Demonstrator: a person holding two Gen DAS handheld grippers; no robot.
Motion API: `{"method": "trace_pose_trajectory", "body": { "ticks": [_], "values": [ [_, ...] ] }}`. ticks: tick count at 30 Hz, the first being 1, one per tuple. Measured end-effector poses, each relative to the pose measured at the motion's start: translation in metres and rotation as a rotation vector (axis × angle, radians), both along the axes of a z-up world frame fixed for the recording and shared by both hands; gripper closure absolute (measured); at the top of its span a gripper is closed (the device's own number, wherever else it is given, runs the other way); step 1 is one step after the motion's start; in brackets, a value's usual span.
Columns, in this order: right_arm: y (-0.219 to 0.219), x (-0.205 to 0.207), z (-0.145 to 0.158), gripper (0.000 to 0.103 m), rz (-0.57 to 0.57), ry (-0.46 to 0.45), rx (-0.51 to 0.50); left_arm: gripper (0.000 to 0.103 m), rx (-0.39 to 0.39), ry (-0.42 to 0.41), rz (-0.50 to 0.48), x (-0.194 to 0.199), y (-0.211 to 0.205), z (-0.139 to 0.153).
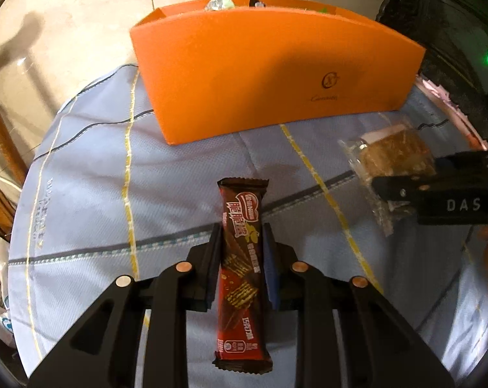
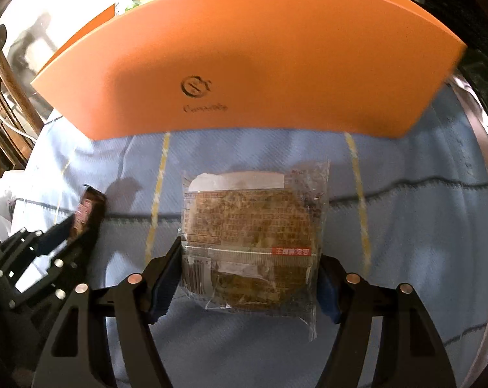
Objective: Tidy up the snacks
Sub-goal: 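Carry chocolate bar into box with left tool while right tool drops bread bag in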
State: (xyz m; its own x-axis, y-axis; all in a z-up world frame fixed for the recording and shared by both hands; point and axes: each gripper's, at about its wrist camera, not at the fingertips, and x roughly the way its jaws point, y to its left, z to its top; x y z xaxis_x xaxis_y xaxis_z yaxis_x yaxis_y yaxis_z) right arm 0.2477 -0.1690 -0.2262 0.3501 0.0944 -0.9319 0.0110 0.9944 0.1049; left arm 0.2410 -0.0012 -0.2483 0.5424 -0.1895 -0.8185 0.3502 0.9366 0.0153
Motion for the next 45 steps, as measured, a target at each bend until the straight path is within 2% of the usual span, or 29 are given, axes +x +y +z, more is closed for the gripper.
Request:
{"method": "trace_pose_trajectory", "body": {
  "ticks": [9,13,19,22,27,33,40,45],
  "values": [
    [-0.018,-0.042,0.025,0.031,-0.006,-0.069,0.033,0.080,-0.062,-0.050,0.000,-0.045,0.007,0.032],
    [-0.026,-0.065,0.058,0.031,-0.010,-0.134,0.059,0.080,-0.088,-0.084,0.003,-0.058,0.010,0.059],
    [-0.035,-0.080,0.124,0.031,-0.006,-0.262,0.100,0.080,-0.110,-0.180,0.002,-0.063,0.004,0.115],
    [-0.029,-0.082,0.144,0.031,0.006,-0.301,0.111,0.080,-0.111,-0.236,-0.007,-0.069,0.000,0.140],
    [-0.032,-0.098,0.179,0.031,0.034,-0.368,0.104,0.080,-0.115,-0.266,0.005,-0.072,-0.006,0.170],
    [-0.038,-0.098,0.214,0.031,0.030,-0.434,0.092,0.080,-0.126,-0.282,0.026,-0.057,-0.012,0.196],
    [-0.056,-0.068,0.253,0.031,-0.021,-0.496,0.089,0.080,-0.144,-0.341,0.018,-0.025,-0.022,0.232],
    [-0.065,-0.042,0.269,0.031,-0.051,-0.517,0.093,0.080,-0.153,-0.373,0.010,0.007,-0.032,0.254]
  ]
}}
